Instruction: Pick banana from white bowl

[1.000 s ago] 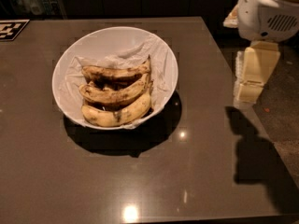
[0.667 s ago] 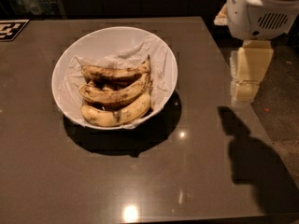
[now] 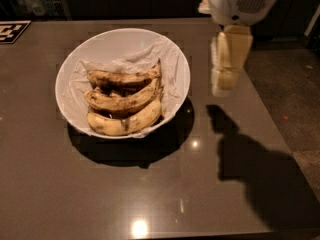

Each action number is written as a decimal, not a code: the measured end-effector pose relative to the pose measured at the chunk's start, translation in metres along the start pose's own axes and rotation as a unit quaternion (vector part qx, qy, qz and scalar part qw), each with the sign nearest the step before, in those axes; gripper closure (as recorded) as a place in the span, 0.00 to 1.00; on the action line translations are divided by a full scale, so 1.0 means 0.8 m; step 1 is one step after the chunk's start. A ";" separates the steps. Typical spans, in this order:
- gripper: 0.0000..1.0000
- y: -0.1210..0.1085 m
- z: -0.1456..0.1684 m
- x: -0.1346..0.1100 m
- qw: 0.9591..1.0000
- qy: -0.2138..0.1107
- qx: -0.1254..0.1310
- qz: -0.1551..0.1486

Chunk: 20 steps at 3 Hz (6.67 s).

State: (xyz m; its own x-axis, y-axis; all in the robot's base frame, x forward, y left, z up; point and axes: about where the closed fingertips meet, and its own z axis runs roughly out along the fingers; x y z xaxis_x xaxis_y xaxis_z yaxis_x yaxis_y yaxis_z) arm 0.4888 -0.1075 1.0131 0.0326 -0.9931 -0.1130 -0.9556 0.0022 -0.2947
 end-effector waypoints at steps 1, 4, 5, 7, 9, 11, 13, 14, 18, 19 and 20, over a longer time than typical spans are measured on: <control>0.00 -0.039 0.001 -0.075 0.998 -0.020 0.003 -0.055; 0.00 -0.072 0.059 -0.122 0.996 -0.056 -0.032 -0.064; 0.15 -0.080 0.094 -0.134 0.994 -0.066 -0.069 -0.056; 0.00 -0.084 0.100 -0.143 0.995 -0.068 -0.055 -0.041; 0.18 -0.076 0.106 -0.196 0.992 -0.075 -0.075 -0.072; 0.35 -0.067 0.118 -0.221 0.988 -0.084 -0.100 -0.078; 0.36 -0.067 0.149 -0.219 0.986 -0.083 -0.129 -0.067; 0.35 -0.070 0.170 -0.210 0.985 -0.076 -0.143 -0.055; 0.99 -0.080 0.205 -0.213 0.985 -0.082 -0.145 -0.040; 1.00 -0.077 0.182 -0.206 0.987 -0.102 -0.119 -0.037; 1.00 -0.064 0.141 -0.197 0.987 -0.126 -0.086 -0.043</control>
Offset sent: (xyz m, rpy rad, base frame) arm 0.0252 0.0536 0.0133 0.0053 -0.0155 0.1043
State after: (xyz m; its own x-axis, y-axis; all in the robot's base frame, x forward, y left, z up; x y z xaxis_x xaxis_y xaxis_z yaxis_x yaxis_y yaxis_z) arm 0.5659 0.0623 0.9389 0.1662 -0.9281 -0.3332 -0.9811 -0.1216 -0.1505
